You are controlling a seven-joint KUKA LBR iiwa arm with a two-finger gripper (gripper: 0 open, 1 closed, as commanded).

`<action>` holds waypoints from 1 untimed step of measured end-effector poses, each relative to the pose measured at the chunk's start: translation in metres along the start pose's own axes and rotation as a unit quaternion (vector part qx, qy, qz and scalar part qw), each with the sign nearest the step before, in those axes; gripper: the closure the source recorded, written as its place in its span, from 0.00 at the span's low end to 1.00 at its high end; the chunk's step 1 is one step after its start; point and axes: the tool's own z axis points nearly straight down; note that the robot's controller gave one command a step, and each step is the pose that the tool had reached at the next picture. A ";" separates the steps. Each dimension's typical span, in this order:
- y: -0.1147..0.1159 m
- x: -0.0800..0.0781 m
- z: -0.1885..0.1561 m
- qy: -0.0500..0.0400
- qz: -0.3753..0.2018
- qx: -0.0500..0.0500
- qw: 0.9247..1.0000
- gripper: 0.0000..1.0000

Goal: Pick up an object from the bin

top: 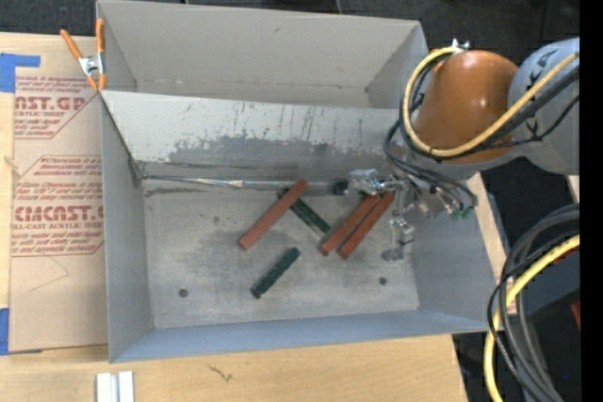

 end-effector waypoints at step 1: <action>-0.004 -0.012 -0.017 0.000 -0.097 0.000 0.995 0.00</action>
Offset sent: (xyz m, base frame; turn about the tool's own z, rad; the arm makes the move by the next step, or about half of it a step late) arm 0.0176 -0.0116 -0.0596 -0.3365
